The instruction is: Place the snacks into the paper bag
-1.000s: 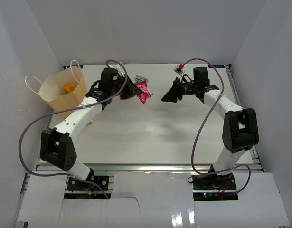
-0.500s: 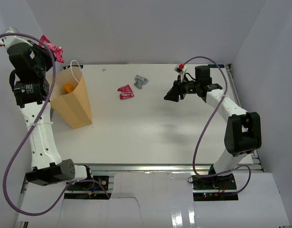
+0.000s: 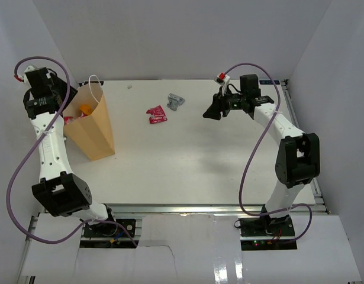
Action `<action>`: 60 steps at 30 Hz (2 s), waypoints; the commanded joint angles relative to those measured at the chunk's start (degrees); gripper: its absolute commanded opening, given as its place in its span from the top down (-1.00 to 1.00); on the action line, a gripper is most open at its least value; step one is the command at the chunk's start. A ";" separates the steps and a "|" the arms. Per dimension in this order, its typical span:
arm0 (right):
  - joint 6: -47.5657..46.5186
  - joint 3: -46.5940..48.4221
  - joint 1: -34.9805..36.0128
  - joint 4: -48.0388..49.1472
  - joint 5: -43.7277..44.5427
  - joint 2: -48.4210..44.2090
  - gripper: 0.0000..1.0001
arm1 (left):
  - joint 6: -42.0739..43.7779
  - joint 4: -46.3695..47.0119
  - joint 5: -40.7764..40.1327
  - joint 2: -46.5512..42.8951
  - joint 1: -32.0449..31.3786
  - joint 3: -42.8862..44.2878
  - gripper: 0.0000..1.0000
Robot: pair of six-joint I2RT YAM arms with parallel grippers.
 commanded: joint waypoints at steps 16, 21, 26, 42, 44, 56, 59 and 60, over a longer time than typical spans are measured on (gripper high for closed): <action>5.09 29.52 19.79 3.57 43.50 27.34 -0.70 | -0.22 20.17 28.88 -28.97 0.25 -15.91 -0.96; 14.63 40.43 19.01 8.94 58.78 36.41 -0.72 | -3.57 20.88 38.31 -35.21 0.25 -24.07 -0.96; 21.52 44.67 18.92 13.25 62.76 41.70 -0.58 | -6.65 20.88 42.36 -40.84 0.25 -29.54 -0.96; 36.82 47.41 19.36 16.24 59.95 49.61 -0.35 | -9.55 20.00 44.56 -42.34 0.25 -33.15 -0.96; 36.64 46.70 19.09 16.07 59.96 49.79 -0.23 | -10.25 20.00 44.91 -42.52 0.25 -33.76 -0.96; 35.15 40.73 18.39 15.45 54.42 48.21 0.49 | -14.91 20.70 49.66 -41.64 -0.71 -35.17 -0.96; 34.27 38.00 18.04 15.54 52.58 46.80 0.65 | -15.70 21.84 48.87 -41.20 -3.52 -35.78 -0.96; 34.01 37.30 17.86 15.45 52.31 45.93 0.69 | -15.79 22.10 47.56 -41.02 -5.88 -35.96 -0.96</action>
